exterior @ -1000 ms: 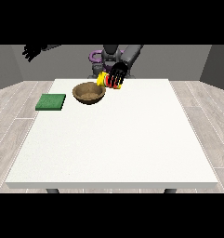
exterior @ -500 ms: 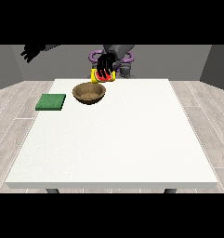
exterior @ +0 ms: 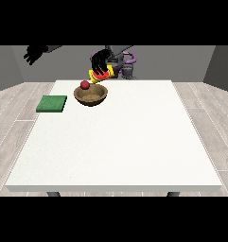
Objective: Pick the cup and pour the ball into the bowl, then pick the bowl and place it on the pad
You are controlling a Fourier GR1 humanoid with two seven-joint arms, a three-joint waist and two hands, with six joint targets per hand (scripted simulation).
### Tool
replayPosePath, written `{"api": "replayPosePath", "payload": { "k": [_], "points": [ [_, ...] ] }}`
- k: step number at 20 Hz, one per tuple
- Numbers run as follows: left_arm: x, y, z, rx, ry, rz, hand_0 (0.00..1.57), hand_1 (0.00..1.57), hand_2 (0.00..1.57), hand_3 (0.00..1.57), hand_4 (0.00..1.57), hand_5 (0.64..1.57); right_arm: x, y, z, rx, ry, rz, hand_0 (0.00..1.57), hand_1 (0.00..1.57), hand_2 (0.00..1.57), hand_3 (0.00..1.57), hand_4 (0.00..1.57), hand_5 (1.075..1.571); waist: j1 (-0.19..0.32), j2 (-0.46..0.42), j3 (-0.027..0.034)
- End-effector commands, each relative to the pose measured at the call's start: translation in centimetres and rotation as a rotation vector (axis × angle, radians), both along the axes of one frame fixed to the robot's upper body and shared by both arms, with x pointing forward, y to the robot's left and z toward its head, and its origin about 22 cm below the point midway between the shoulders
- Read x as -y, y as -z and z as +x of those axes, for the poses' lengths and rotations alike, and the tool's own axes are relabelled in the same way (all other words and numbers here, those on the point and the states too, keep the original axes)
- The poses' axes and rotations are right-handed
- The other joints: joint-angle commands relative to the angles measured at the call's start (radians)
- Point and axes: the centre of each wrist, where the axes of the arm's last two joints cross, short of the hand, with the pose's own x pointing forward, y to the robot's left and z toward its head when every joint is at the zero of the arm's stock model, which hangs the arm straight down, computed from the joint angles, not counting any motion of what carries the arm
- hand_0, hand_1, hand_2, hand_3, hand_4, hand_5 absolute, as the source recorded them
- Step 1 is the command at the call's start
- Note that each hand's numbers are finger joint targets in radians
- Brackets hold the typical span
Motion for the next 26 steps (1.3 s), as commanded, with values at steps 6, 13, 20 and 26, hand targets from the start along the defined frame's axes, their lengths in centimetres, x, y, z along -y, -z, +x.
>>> {"api": "replayPosePath", "payload": {
  "k": [6,13,20,26],
  "points": [
    [-4.6,-0.4,0.6,-0.003,-0.069,-0.325,0.75,0.75,1.57,1.54,1.11,1.556,-0.3,0.6,-1.3,-0.075,0.035,-0.003,0.0,0.0,0.0,0.18,0.74,1.553,0.052,-0.082,-0.0026],
    [-11.1,-7.3,3.1,0.014,-0.103,-1.118,0.42,0.42,0.14,0.01,1.22,1.537,-0.8,2.1,-2.0,-0.087,0.126,0.007,0.0,0.0,0.0,0.11,0.78,1.558,0.18,-0.078,-0.0131],
    [-18.2,-11.8,3.7,-0.103,0.0,-1.724,0.0,0.0,0.0,0.0,1.06,1.57,-3.3,5.6,-3.5,-0.143,0.18,0.032,0.0,0.0,0.0,0.0,0.78,1.558,0.255,-0.028,-0.0085],
    [-27.7,-13.1,2.9,-0.213,0.151,-1.865,0.0,0.0,0.0,0.0,1.06,1.561,-6.6,8.0,-4.0,-0.107,0.247,0.073,0.0,0.0,0.0,0.0,0.73,1.566,0.336,0.047,-0.0021]
  ]
}}
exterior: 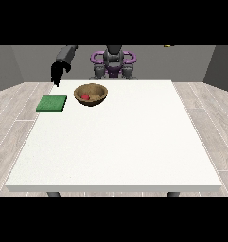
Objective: Pick the cup and pour the ball into the bowl, then pick the bowl and place it on the pad
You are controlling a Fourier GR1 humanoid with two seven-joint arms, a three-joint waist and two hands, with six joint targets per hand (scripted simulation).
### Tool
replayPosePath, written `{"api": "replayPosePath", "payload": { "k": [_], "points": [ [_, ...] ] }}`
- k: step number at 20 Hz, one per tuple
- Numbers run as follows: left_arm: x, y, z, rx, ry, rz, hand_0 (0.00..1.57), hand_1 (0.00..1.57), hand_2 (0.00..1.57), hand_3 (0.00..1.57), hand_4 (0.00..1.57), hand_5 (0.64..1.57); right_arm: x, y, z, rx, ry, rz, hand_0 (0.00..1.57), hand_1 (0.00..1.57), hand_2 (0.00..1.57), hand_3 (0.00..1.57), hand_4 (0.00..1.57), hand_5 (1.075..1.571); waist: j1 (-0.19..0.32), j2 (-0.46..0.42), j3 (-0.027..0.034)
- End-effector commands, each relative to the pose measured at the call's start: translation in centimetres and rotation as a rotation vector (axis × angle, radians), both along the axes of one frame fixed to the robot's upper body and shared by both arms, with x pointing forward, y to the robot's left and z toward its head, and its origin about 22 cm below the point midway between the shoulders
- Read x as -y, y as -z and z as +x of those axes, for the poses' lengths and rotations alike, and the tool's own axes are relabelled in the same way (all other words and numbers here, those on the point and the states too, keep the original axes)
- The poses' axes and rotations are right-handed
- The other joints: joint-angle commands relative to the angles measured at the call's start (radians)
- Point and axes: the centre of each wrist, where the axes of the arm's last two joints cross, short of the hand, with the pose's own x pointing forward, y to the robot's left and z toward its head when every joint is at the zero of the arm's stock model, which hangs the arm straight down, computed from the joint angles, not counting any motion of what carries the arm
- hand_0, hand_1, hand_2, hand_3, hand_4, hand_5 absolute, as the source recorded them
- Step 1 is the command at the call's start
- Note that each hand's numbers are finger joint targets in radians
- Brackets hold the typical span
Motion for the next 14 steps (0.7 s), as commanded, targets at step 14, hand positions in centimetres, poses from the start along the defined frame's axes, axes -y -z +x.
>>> {"api": "replayPosePath", "payload": {
  "k": [14],
  "points": [
    [-14.2,-4.7,-3.9,0.092,0.038,-0.151,0.0,0.0,0.0,0.0,1.01,1.535,-6.8,4.9,2.2,0.079,-0.019,0.043,0.0,0.0,0.0,0.0,0.56,1.56,-0.024,0.16,0.0054]
  ]
}}
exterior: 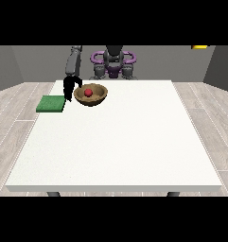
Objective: Pick the cup and pour the ball into the bowl, then pick the bowl and place it on the pad
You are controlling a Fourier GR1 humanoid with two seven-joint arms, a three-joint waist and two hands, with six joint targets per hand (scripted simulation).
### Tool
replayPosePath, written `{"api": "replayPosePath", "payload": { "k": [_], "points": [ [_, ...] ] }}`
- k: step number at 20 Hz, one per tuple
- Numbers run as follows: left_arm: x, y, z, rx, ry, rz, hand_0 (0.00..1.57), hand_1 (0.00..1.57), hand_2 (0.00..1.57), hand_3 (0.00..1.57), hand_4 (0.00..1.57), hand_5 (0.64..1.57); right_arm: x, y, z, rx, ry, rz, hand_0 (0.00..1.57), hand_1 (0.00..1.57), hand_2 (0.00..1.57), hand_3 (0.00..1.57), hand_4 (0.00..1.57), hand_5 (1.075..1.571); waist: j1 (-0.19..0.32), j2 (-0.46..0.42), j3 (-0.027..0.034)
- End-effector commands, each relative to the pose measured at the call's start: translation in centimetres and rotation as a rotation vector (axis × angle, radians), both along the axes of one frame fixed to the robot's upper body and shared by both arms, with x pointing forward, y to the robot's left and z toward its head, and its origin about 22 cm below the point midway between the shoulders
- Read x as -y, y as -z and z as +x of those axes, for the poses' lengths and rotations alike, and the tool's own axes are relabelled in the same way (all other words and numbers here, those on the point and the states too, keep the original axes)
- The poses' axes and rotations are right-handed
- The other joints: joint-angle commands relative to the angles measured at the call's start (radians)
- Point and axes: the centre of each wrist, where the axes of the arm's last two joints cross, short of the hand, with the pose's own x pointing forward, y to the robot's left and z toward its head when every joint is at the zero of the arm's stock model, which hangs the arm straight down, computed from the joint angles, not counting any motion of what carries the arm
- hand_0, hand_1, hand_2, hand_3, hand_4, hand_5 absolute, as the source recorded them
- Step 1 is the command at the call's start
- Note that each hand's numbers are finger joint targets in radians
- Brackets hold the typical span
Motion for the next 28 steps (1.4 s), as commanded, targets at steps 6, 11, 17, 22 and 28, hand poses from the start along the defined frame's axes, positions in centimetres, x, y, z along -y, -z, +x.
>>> {"api": "replayPosePath", "payload": {
  "k": [6,11,17,22,28],
  "points": [
    [-2.3,-3.2,-1.7,0.097,-0.002,-0.026,0.0,0.0,0.0,0.0,1.02,1.533,1.2,1.5,1.2,0.074,0.006,-0.011,0.0,0.0,0.0,0.0,0.51,1.552,-0.004,0.111,0.0007],
    [-3.4,-2.2,-2.8,0.07,-0.002,-0.001,0.0,0.0,0.0,0.0,1.01,1.542,0.6,2.0,1.2,0.037,0.026,-0.016,0.0,0.0,0.0,0.0,0.45,1.544,0.01,0.088,0.0003],
    [-4.9,-3.0,-3.5,0.097,-0.014,-0.003,0.0,0.0,0.0,0.0,1.02,1.537,-2.0,2.7,1.3,0.05,-0.013,-0.012,0.0,0.0,0.0,0.0,0.45,1.55,0.002,0.088,0.0001],
    [-6.1,-3.1,-4.0,0.068,-0.023,-0.005,0.0,0.0,0.0,0.0,1.02,1.543,-4.1,2.6,2.0,0.027,0.021,0.011,0.0,0.0,0.0,0.0,0.5,1.556,-0.007,0.082,0.0002],
    [-5.7,-5.3,-4.1,0.153,0.033,-0.023,0.0,0.0,0.0,0.0,1.03,1.529,2.7,5.3,-3.6,-0.231,0.169,-0.238,1.57,1.57,1.57,1.57,0.94,1.471,0.048,0.164,-0.0005]
  ]
}}
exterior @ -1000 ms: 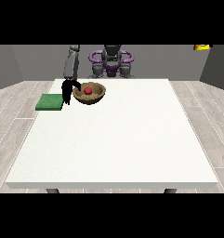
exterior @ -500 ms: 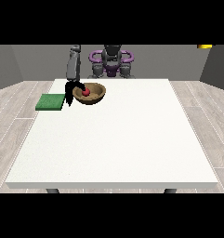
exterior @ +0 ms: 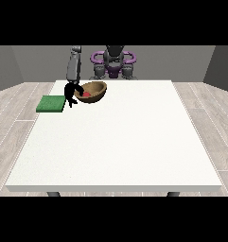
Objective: Pick the cup and pour the ball into the bowl, then pick the bowl and place it on the pad
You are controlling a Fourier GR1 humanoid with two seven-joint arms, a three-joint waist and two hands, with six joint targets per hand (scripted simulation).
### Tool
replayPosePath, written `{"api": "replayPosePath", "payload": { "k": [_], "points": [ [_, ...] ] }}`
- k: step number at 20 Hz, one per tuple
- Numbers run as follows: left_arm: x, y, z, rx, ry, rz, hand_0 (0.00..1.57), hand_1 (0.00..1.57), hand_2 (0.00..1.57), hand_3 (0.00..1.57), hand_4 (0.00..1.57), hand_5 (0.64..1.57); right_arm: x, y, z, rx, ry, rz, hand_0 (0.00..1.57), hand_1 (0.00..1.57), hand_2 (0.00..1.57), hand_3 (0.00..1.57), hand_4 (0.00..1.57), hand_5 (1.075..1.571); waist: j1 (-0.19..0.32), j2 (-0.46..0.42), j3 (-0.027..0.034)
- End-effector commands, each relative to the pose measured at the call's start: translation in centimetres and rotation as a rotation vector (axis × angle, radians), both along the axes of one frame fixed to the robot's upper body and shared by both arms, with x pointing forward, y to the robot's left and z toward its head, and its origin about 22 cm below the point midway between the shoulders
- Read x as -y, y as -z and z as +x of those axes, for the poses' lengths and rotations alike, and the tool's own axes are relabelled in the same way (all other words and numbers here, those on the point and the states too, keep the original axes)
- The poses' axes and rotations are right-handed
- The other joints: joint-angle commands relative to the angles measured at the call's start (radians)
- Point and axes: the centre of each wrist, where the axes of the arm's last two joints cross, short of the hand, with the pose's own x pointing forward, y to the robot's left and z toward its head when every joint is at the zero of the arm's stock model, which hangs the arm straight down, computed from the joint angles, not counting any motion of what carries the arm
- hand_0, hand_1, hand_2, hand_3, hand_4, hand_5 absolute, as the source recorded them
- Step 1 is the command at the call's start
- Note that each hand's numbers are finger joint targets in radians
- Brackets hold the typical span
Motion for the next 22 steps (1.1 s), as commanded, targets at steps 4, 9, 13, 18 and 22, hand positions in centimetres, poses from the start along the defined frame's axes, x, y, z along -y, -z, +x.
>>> {"api": "replayPosePath", "payload": {
  "k": [4,9,13,18,22],
  "points": [
    [-1.2,-0.4,-0.6,0.026,0.016,-0.016,0.0,0.0,0.0,0.0,1.11,1.519,5.3,1.2,-3.6,-0.295,0.134,-0.138,1.57,1.57,1.57,1.41,0.92,1.525,0.027,0.063,0.0325],
    [-1.8,0.8,-0.2,-0.041,-0.003,-0.039,0.0,0.0,0.0,0.0,1.18,1.525,6.3,-2.3,-1.2,-0.308,0.146,-0.255,1.57,1.57,1.57,1.27,1.02,1.545,-0.012,-0.011,0.0293],
    [-3.4,2.2,-0.9,-0.076,-0.05,-0.044,0.0,0.0,0.0,0.0,1.19,1.528,9.3,-6.1,0.2,-0.344,0.153,-0.276,1.57,1.57,1.57,1.07,1.02,1.554,-0.045,-0.047,0.0297],
    [-4.8,3.6,-1.5,-0.079,-0.12,-0.03,0.0,0.0,0.0,0.0,1.2,1.537,11.2,-12.4,3.4,-0.371,0.11,-0.32,1.57,1.57,1.57,0.87,1.06,1.556,-0.1,-0.047,0.0342],
    [-5.7,7.4,-2.5,-0.186,-0.15,-0.037,0.0,0.0,0.0,0.0,1.2,1.541,12.0,-13.9,3.2,-0.459,0.048,-0.365,1.57,1.57,1.57,0.68,1.09,1.568,-0.141,-0.151,0.0355]
  ]
}}
